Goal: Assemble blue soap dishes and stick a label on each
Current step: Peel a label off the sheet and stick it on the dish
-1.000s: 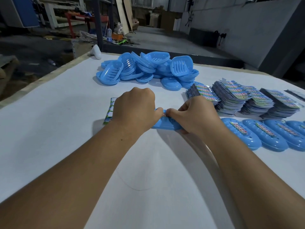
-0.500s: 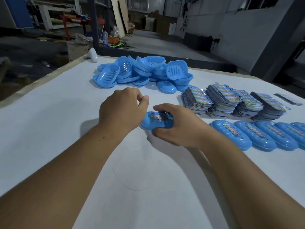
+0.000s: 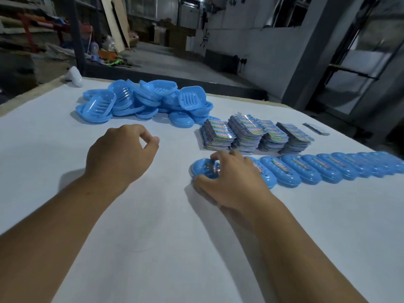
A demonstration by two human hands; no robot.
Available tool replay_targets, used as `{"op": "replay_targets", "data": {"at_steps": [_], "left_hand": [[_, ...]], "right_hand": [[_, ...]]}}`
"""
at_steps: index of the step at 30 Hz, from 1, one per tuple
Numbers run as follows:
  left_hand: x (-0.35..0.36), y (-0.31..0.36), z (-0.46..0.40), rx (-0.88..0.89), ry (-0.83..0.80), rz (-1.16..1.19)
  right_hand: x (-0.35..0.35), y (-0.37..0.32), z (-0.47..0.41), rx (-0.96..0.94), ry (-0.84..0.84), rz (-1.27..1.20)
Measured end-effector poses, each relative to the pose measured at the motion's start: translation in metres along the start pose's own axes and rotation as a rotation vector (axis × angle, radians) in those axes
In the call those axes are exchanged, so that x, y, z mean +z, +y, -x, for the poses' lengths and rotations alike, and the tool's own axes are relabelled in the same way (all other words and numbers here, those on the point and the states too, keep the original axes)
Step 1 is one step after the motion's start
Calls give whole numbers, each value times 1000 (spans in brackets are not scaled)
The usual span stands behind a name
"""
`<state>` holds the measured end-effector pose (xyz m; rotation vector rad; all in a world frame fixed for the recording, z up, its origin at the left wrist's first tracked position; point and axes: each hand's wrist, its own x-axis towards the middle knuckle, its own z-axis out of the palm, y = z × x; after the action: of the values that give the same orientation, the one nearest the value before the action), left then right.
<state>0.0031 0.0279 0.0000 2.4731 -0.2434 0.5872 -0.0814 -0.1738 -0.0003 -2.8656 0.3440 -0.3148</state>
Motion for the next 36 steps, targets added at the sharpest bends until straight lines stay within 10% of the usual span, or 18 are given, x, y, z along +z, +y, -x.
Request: {"op": "replay_targets", "data": {"at_steps": [22, 36], "left_hand": [[-3, 5, 5, 13, -44, 7], [3, -4, 2, -7, -148, -30]], "right_hand": [[-15, 38, 1, 302, 138, -80], [-7, -15, -35, -86, 52, -158]]}}
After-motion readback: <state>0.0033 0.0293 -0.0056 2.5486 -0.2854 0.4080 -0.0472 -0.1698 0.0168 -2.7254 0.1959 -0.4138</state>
